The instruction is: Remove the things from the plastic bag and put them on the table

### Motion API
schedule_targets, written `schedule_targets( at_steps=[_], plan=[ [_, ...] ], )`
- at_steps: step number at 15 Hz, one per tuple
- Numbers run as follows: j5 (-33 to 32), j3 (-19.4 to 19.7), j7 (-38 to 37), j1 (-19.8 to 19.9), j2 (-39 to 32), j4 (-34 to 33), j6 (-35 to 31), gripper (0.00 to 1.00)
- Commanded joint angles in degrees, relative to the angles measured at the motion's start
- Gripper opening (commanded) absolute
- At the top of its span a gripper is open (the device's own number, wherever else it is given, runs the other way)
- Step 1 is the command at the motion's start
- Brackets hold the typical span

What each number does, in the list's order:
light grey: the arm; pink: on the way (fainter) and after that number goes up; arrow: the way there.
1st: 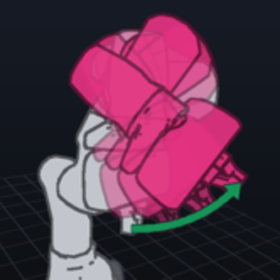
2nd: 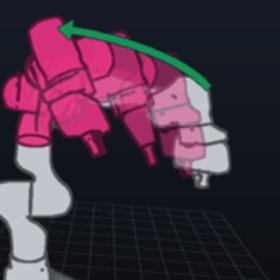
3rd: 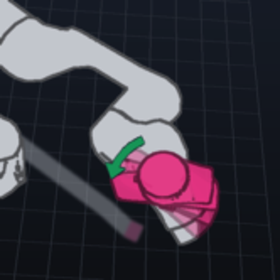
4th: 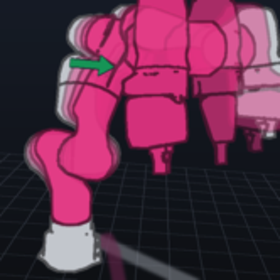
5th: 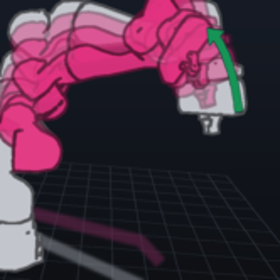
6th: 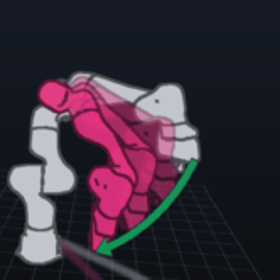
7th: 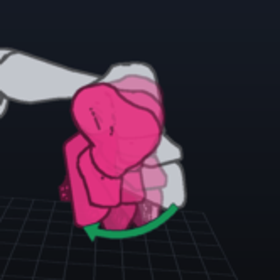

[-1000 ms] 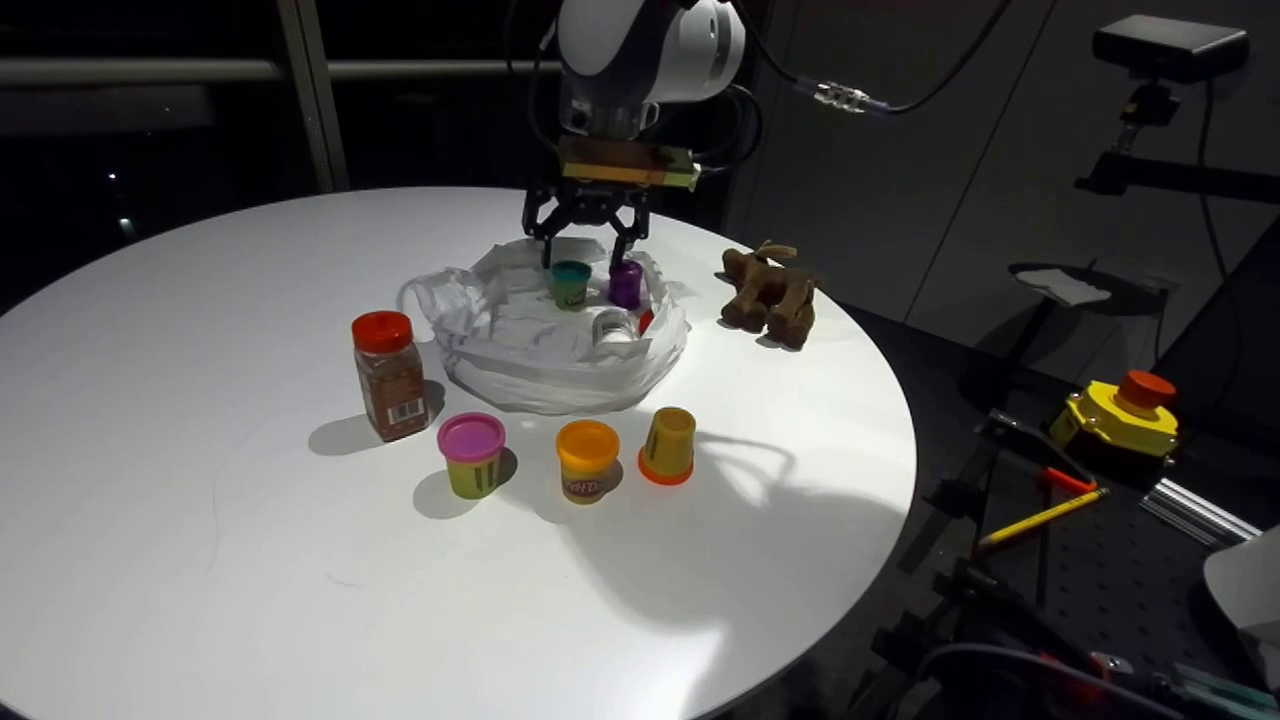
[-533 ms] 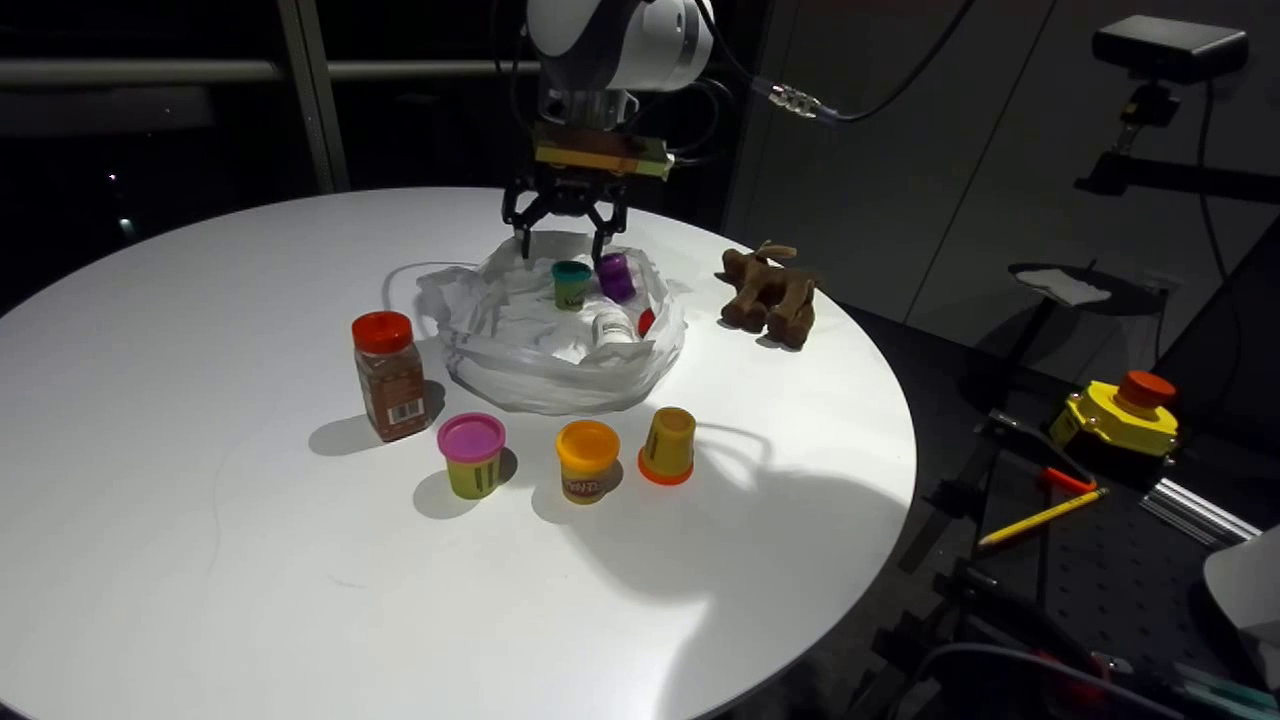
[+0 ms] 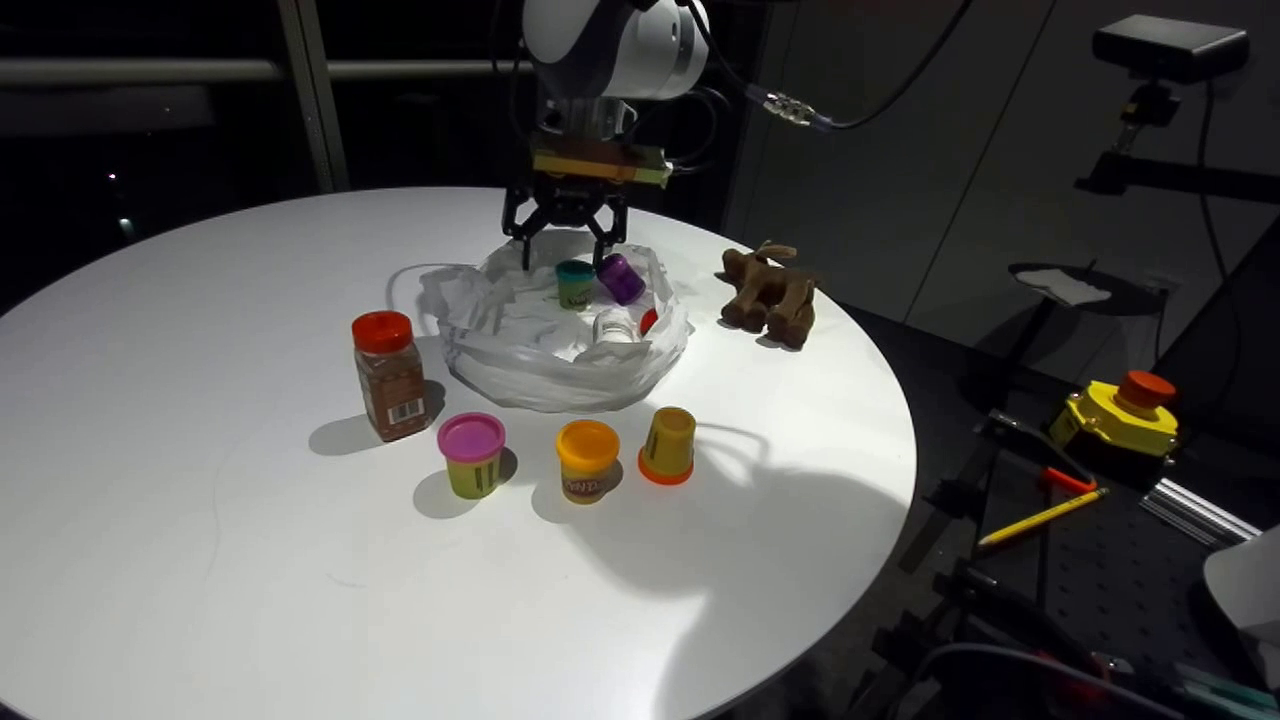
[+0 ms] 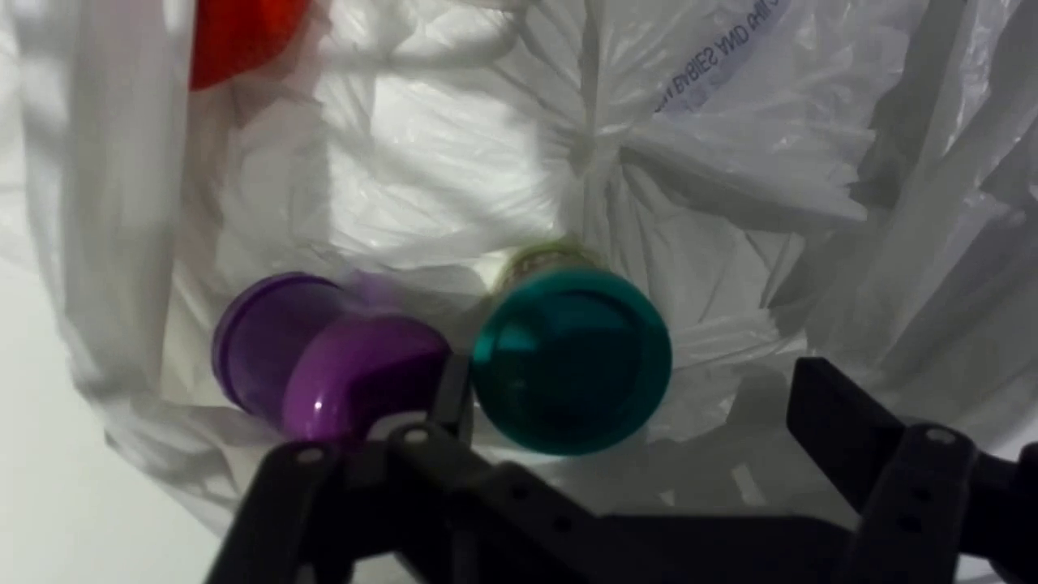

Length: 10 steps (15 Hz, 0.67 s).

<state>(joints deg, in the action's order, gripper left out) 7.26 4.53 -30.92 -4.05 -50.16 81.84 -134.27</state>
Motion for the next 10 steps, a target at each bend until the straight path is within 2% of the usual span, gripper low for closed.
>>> schedule_targets(
  at_steps=[1, 2, 7, 8, 10],
  plan=[
    [2.21, -0.49, 0.23, 0.63, 1.17, 1.82, -0.19, 0.92],
    [2.35, -0.34, 0.12, 0.61, 1.15, 1.88, -0.42, 0.74],
    [2.03, 0.41, -0.22, 0.48, 1.77, 2.35, -0.86, 0.31],
    [2.01, 0.56, -0.33, 0.50, 2.17, 2.76, -1.01, 0.24],
    [1.79, 0.95, -0.61, 0.32, 3.72, 4.44, -1.51, 0.23]
  ],
)
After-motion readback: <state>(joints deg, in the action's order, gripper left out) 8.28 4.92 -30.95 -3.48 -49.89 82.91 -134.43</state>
